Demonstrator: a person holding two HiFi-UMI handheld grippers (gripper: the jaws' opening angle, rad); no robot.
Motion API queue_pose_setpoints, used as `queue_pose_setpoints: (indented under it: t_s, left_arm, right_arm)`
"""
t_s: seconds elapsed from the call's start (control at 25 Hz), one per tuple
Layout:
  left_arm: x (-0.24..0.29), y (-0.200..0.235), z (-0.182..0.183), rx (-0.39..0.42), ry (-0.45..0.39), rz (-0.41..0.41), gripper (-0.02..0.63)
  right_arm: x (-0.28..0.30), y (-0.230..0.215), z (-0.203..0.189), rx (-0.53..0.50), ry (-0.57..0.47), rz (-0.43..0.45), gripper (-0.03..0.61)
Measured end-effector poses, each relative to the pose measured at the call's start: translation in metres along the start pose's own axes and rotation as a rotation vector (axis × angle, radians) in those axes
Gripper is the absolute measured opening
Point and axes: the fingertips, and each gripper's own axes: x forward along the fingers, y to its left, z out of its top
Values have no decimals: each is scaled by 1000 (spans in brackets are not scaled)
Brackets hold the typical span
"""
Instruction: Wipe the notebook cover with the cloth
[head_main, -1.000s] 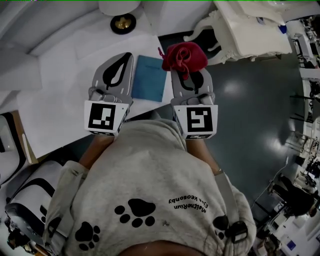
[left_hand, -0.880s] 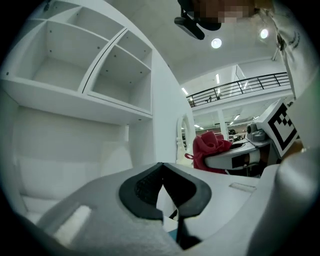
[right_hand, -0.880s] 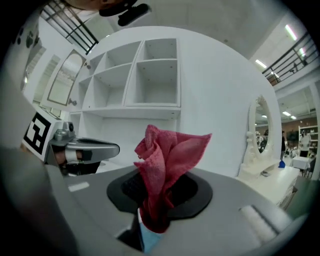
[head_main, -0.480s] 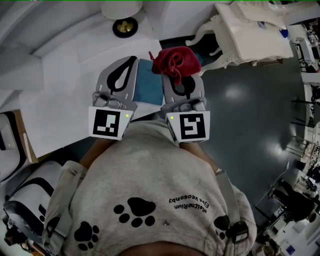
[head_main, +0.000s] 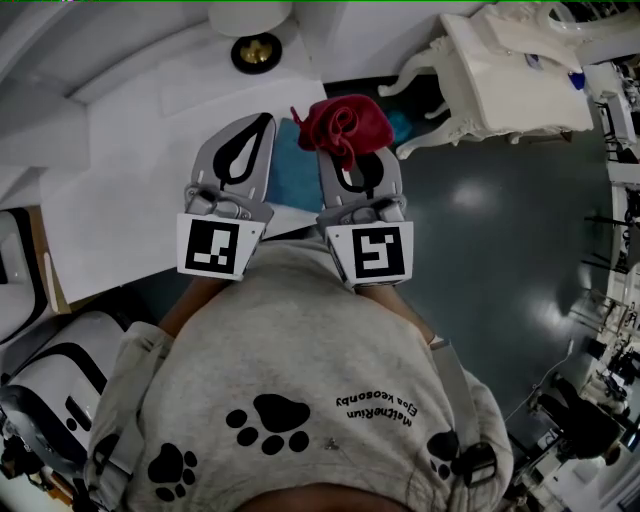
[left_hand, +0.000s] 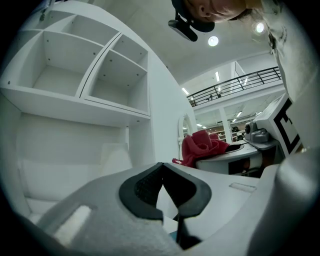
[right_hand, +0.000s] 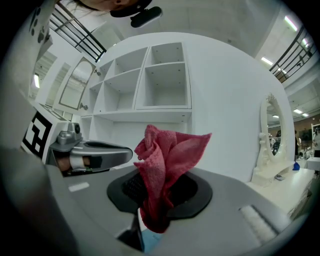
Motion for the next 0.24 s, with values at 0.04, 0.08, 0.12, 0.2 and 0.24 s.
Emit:
queue_pose_setpoints:
  t_s: [0.04, 0.08, 0.12, 0.2, 0.24]
  left_arm:
    - [0, -1, -1, 1, 2, 6, 0]
    - [-1, -2, -1, 2, 3, 12, 0]
    - [-1, -3, -2, 3, 3, 17, 0]
    - [-2, -4, -2, 5, 2, 27, 0]
    - [-2, -4, -2, 7, 1, 32, 0]
  right_arm:
    - [0, -1, -1, 3, -1, 6, 92]
    - [0, -2, -2, 5, -4, 11, 92]
    - [0, -2, -2, 5, -6, 15, 92]
    - [-1, -3, -3, 5, -8, 23, 92]
    - [-1, -3, -4, 4, -9, 27, 92]
